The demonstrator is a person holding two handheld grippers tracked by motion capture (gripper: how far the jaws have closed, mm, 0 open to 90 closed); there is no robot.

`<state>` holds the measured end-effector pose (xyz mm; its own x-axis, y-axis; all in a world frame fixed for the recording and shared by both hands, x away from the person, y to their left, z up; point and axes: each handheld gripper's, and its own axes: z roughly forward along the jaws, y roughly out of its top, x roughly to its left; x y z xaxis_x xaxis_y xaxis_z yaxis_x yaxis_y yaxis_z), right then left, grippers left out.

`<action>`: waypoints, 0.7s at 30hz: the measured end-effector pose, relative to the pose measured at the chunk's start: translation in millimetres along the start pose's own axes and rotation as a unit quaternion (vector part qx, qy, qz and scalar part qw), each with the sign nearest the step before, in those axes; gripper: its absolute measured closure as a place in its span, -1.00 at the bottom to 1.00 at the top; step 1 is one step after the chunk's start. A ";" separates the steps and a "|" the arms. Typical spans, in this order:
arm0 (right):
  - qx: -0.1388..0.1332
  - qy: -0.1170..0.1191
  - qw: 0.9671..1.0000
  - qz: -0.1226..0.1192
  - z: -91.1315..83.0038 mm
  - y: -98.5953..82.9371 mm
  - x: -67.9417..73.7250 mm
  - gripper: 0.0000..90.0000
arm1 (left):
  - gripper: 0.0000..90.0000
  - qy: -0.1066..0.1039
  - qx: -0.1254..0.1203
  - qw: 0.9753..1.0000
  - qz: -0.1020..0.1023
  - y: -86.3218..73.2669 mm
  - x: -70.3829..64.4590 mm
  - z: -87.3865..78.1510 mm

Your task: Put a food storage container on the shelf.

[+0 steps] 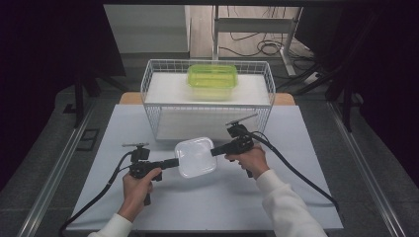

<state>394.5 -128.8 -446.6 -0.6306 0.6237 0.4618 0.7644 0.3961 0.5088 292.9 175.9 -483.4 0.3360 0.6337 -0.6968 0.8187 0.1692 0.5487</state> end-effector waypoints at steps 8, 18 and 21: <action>-0.024 -0.005 1.000 -0.011 -21.1 -0.5 9.9 0.67 | 0.79 0.002 -0.008 0.999 0.031 11.5 -21.3 -6.3; -0.062 -0.015 0.998 -0.024 -50.8 2.3 15.8 0.67 | 0.79 0.004 -0.007 0.997 0.071 33.7 -49.8 -10.0; -0.069 -0.024 0.997 -0.033 -59.5 4.0 20.7 0.66 | 0.79 0.004 -0.013 0.997 0.082 39.2 -57.6 -12.4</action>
<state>376.6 -154.5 -391.7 -0.6686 0.6330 0.3902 0.6940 0.3429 0.6331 299.8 155.4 -416.1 0.4606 0.6610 -0.5923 0.7409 0.0811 0.6667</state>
